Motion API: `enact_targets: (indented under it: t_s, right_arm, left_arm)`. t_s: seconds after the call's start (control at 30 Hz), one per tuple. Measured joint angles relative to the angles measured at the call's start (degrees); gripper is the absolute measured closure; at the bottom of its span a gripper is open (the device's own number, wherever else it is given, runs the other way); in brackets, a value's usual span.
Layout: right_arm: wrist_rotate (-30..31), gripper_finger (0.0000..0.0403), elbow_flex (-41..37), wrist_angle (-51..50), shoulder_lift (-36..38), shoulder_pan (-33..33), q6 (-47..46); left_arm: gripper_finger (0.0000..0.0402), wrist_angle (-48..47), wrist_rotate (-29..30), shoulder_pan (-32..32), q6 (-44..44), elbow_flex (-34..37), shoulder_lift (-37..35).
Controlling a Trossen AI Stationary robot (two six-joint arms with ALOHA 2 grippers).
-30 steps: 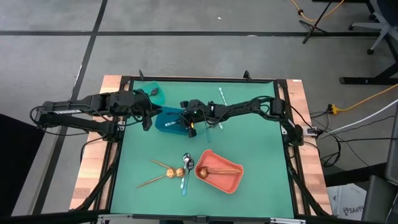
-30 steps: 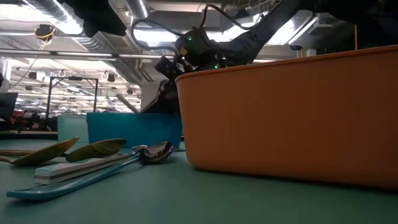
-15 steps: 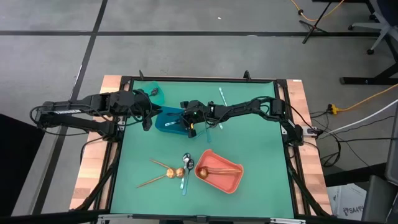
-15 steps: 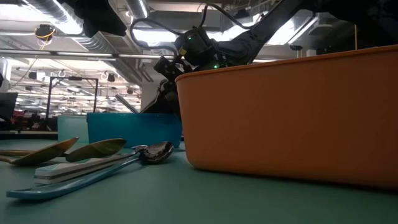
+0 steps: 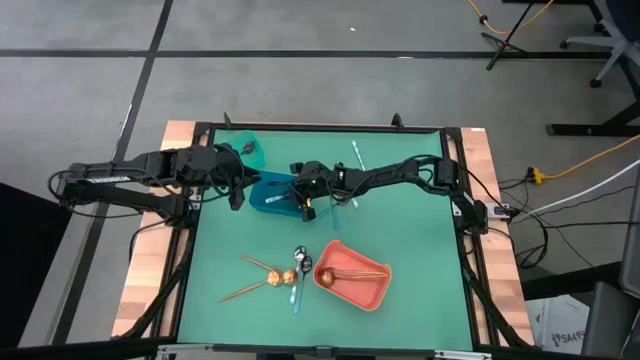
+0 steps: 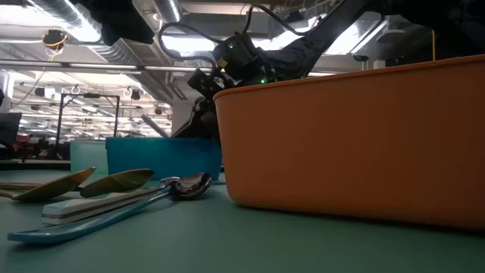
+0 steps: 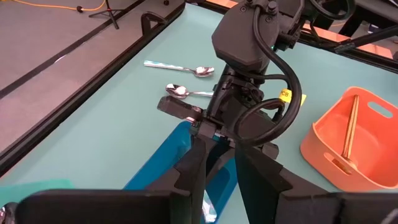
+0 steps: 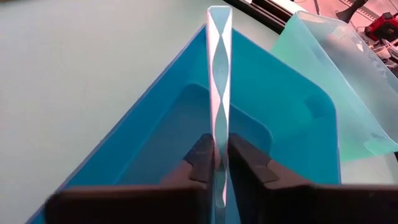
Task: Sort silverware by color (type)
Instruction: Put the patterned blue spoon into the blue bin
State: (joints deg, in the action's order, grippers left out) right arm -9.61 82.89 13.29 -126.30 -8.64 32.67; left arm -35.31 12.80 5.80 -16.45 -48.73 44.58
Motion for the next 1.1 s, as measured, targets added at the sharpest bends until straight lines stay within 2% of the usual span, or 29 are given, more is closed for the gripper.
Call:
enact_targets:
  t_s: [0.17, 0.3, 1.1]
  right_arm:
    - [0.0, 0.0311, 0.0, 0.0, 0.0, 0.0, 0.0]
    - [0.0, 0.0294, 0.0, 0.0, 0.0, 0.0, 0.0]
    - [0.0, 0.0290, 0.0, 0.1, 0.0, 0.0, 0.0]
  left_arm:
    - [0.0321, 0.0, 0.0, 0.0, 0.0, 0.0, 0.0]
    - [0.0321, 0.0, 0.0, 0.0, 0.0, 0.0, 0.0]
    - [0.0321, 0.0, 0.0, 0.0, 0.0, 0.0, 0.0]
